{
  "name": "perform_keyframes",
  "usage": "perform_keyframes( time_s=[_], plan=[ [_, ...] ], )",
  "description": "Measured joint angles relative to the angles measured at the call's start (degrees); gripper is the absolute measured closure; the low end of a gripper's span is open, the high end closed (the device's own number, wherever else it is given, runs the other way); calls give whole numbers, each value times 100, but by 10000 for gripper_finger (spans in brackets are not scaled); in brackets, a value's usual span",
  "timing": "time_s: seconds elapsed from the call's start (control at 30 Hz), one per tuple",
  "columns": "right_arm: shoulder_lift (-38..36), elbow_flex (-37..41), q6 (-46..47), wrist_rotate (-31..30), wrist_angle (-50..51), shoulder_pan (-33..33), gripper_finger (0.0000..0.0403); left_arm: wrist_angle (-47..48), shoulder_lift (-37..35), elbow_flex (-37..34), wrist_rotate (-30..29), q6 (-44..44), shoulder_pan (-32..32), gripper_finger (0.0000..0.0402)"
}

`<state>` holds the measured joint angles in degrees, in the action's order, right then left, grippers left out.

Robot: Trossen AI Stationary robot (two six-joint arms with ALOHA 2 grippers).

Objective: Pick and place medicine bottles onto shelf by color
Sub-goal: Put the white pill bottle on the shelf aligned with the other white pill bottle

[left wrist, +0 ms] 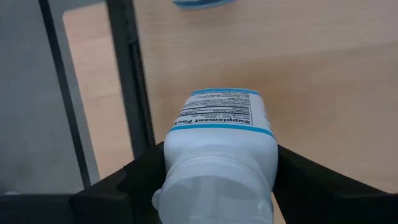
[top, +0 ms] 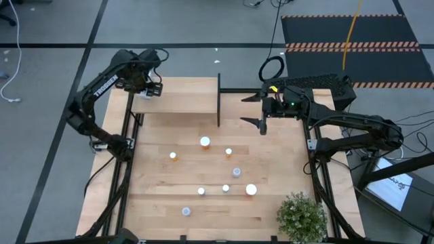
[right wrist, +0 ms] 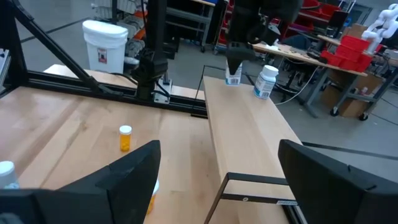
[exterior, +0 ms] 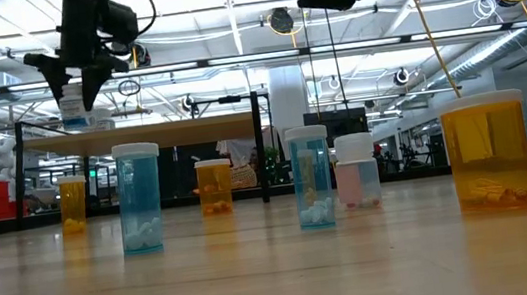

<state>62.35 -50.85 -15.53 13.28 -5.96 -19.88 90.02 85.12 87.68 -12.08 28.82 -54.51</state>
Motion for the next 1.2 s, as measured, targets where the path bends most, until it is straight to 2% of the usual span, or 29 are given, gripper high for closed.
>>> perform_keyframes(
  time_s=[0.2,0.83,1.2],
  plan=[
    [0,0,-18,0,-2,-2,81,0,94,0,170,-46,-272,156],
    [0,0,-22,4,-11,-2,81,-2,383,-9,264,-66,-275,155],
    [0,0,-22,7,-10,-1,81,-6,381,-9,106,-140,-275,111]
  ],
)
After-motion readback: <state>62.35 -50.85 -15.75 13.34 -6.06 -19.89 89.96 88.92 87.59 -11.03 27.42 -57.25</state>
